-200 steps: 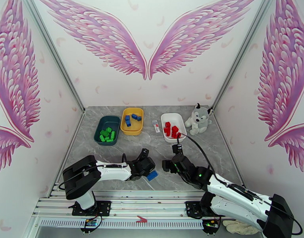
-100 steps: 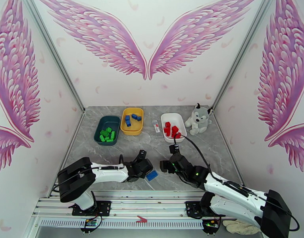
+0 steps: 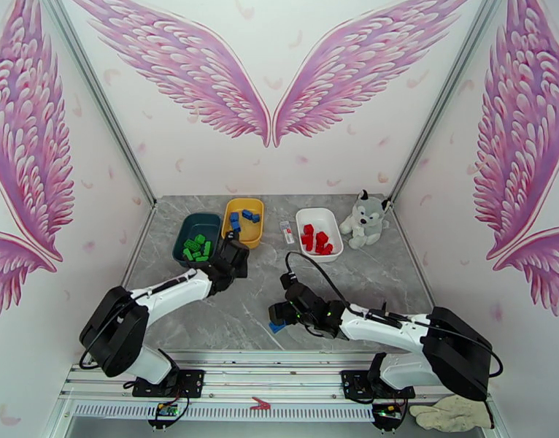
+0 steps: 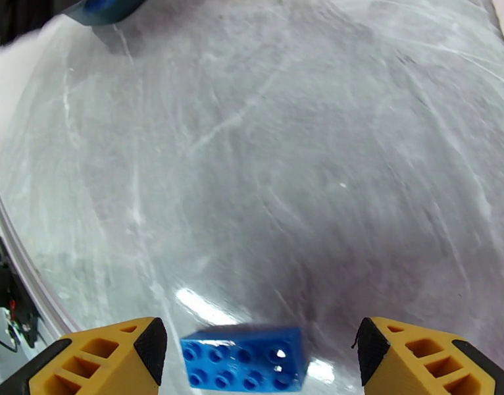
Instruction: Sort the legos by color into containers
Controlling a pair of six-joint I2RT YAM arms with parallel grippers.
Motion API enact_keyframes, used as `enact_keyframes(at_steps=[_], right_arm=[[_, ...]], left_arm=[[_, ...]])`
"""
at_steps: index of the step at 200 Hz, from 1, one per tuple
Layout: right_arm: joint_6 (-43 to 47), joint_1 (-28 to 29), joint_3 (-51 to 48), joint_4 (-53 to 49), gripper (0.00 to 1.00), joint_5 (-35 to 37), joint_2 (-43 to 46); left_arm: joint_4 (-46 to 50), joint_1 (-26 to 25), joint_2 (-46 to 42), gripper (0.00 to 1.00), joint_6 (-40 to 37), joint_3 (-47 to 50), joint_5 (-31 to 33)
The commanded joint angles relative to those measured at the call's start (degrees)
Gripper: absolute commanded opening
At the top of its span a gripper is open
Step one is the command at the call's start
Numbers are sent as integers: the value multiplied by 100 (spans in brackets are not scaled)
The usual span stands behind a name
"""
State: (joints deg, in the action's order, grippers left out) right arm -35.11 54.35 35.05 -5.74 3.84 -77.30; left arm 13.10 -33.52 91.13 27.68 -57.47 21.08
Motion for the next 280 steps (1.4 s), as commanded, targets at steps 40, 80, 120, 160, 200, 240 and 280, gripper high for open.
enact_keyframes(at_steps=[40, 80, 120, 160, 200, 240, 280], right_arm=[[-95, 33, 76, 50, 84, -122, 241], [-110, 36, -259, -194, 87, 201, 694], [-199, 28, -572, -533, 90, 680, 1326], [-234, -45, -635, -964, 91, 1132, 1693], [-266, -379, -663, -1126, 93, 1220, 1783], [-220, -627, -760, -950, 95, 898, 1926], [-148, -653, -795, -876, 98, 775, 1965]], left_arm=[[230, 693, 1532, 56, -235, -2341, -520], [-195, 295, 884, 72, -456, -1899, -381], [-616, -368, 237, 75, -597, -759, -285], [-938, -1066, -198, 75, -666, 248, -278], [-1223, -1953, -662, 78, -684, 1369, -75], [-1626, -3081, -851, 81, -631, 2160, 534], [-1705, -3812, -813, 83, -522, 2409, 1026]])
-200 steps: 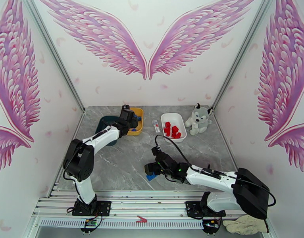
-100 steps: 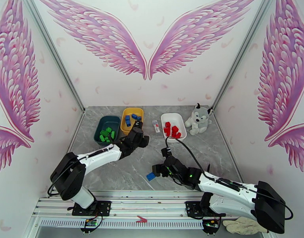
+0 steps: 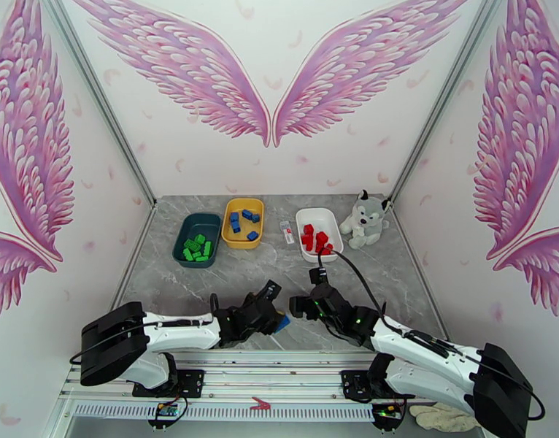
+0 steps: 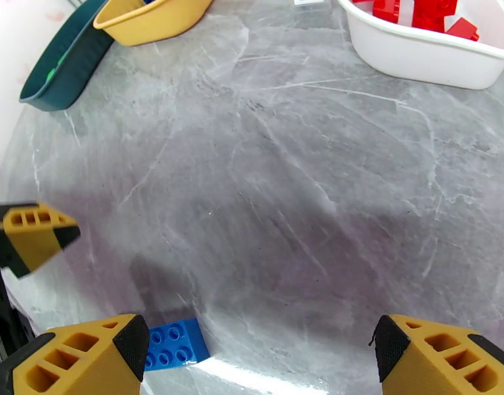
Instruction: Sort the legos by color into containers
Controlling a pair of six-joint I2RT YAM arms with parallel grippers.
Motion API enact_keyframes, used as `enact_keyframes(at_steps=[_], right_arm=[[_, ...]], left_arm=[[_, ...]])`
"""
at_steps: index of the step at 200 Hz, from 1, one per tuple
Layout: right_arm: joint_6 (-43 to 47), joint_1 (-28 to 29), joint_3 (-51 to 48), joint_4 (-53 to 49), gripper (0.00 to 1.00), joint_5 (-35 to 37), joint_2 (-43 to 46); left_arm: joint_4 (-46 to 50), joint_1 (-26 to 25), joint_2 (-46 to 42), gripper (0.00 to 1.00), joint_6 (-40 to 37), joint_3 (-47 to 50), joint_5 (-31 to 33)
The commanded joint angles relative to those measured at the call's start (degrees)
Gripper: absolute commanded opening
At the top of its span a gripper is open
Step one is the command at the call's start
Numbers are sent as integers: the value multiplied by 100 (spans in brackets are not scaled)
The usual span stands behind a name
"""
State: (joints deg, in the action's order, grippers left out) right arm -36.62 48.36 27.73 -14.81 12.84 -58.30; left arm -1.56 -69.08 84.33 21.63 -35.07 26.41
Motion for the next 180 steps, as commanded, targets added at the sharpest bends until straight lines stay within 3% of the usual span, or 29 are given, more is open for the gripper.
enact_keyframes(at_steps=[1, 44, 128, 156, 180], right_arm=[[5, -54, -64, 31, 98, -125, 65], [120, -98, 0, 91, 100, -215, -43], [121, -114, -46, 223, 99, -345, -51], [105, -119, -44, 173, 99, -334, 24], [80, -125, -77, 93, 99, -257, 136]], left_arm=[[-239, -269, -130, 83, 81, 176, 499], [-292, -684, -54, 87, 210, 359, 655], [-241, -779, 510, 89, 76, 149, 396], [-224, -668, 839, 84, 21, 5, 282], [-271, -610, 1039, 73, -33, -83, 134]])
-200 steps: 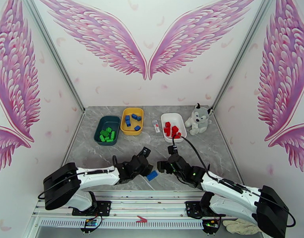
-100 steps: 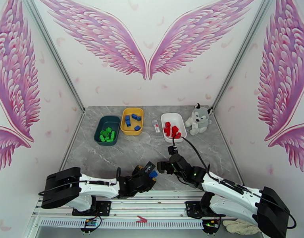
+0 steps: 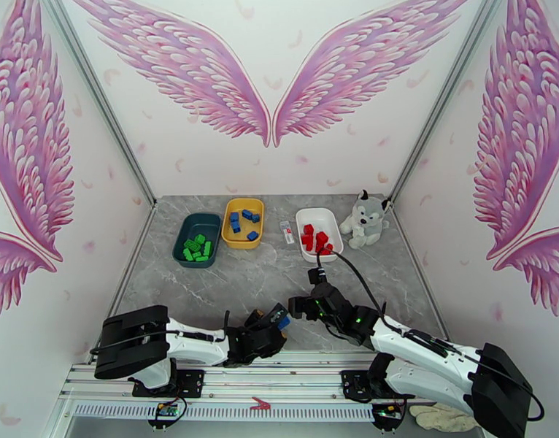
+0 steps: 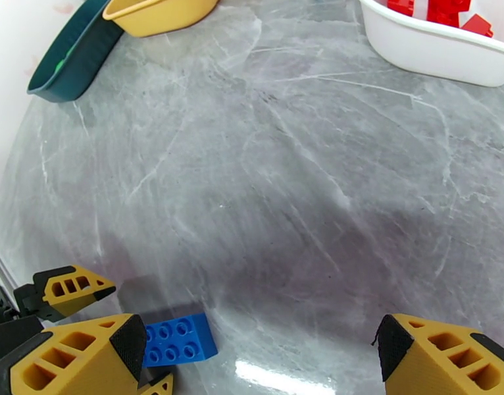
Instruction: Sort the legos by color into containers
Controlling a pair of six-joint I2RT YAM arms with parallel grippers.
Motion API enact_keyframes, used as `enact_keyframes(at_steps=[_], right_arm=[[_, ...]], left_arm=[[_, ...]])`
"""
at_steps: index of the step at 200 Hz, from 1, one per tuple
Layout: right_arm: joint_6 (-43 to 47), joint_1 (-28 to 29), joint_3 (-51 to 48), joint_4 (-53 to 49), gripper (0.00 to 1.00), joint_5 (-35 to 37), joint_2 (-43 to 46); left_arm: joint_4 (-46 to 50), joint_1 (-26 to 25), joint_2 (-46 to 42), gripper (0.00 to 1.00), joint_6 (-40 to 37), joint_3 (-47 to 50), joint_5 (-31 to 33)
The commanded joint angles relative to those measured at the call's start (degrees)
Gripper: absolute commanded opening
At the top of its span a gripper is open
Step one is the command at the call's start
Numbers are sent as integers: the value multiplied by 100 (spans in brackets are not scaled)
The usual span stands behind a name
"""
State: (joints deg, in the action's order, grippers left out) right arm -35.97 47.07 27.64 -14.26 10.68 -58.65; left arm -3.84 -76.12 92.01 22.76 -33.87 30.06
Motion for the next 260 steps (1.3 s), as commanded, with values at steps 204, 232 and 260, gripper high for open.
enact_keyframes(at_steps=[204, 232, 260], right_arm=[[-394, 29, -438, 318, 98, -412, 656], [-401, 44, -347, 336, 98, -424, 603], [-343, 48, -212, 310, 98, -402, 556]], left_arm=[[254, 2809, -1452, 31, -463, -691, 64], [546, 3919, -1003, 32, -490, -1691, -448], [891, 4609, -116, 35, -703, -2913, -995]])
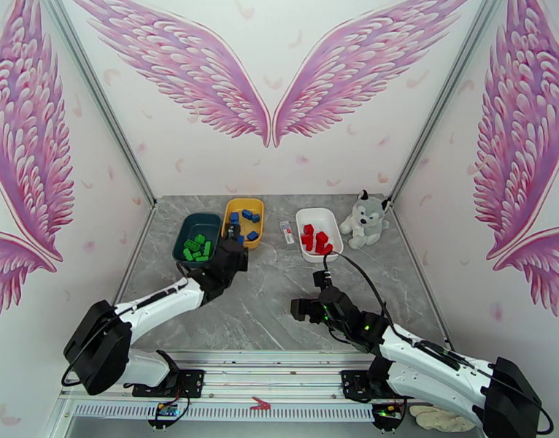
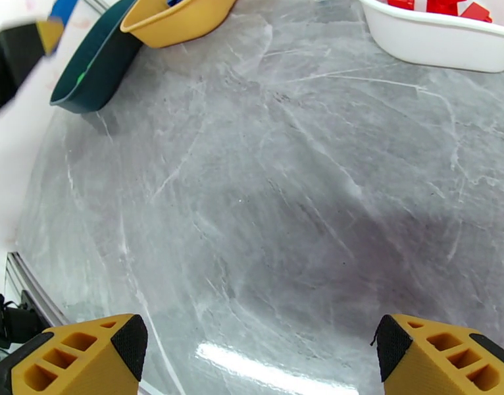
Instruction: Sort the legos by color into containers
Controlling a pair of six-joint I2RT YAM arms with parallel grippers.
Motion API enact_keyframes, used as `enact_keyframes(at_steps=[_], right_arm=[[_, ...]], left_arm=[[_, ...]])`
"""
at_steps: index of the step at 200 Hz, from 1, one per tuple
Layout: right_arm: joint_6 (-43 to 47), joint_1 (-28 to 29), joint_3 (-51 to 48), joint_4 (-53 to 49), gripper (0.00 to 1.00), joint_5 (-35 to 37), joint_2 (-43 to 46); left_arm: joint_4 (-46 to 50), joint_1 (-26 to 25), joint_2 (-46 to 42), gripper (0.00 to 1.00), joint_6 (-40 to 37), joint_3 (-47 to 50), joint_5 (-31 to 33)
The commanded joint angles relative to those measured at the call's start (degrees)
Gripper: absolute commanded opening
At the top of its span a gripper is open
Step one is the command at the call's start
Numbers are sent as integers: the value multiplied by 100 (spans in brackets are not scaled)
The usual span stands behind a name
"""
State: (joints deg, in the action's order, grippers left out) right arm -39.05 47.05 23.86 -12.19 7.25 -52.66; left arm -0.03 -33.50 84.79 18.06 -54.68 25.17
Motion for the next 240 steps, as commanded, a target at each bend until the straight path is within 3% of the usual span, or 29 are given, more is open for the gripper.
enact_keyframes(at_steps=[1, 18, 28, 38, 66, 95, 109, 123, 139, 159, 187, 193, 201, 208, 229, 240], right_arm=[[-30, 55, 169, 98, 98, -58, -42], [11, 55, 246, 77, 99, -37, -65], [46, 46, 286, 54, 99, -7, -86], [68, 49, 318, 34, 99, 13, -102], [100, 44, 373, -21, 100, 79, -139], [151, 44, 456, -171, 100, 290, -79], [158, 47, 593, -377, 99, 699, 3], [87, 26, 756, -644, 99, 1388, 149], [55, 7, 925, -736, 99, 2278, 400], [282, -5, 746, 191, 99, 2714, 679], [-1449, -34, -716, 2775, 99, 4272, 819], [-1133, -119, -1050, 3685, 99, 4343, 819], [-25, -359, -1337, 4929, 99, 3851, 804], [645, -490, -1310, 5354, 99, 3589, 819], [2130, -761, -211, 4107, 99, 3593, 741], [2469, -1022, 123, 4093, 99, 3789, 346]], left_arm=[[525, 358, 633, 35, -242, -868, -513], [691, 538, 1040, 48, -351, -1438, -654], [708, 601, 1120, 63, -344, -1592, -690], [694, 640, 1082, 70, -338, -1640, -734], [374, 544, 409, 78, -221, -1153, -727], [-485, 261, -950, 83, -274, 5, -456], [-731, 181, -1586, 87, -290, 453, -153], [-725, 126, -2074, 98, -312, 686, 399], [-583, 200, -2605, 99, -501, 766, 539], [-297, 235, -3061, 99, -825, 707, 739], [-503, 249, -3461, 99, -1519, 1008, 750], [-802, 251, -3541, 99, -1717, 1208, 745], [-1137, 250, -3637, 99, -1893, 1414, 767], [-1264, 269, -3710, 99, -1966, 1516, 731], [-1875, 486, -3622, 99, -1983, 1922, 993], [-2151, 696, -3465, 99, -1974, 2169, 1044]])
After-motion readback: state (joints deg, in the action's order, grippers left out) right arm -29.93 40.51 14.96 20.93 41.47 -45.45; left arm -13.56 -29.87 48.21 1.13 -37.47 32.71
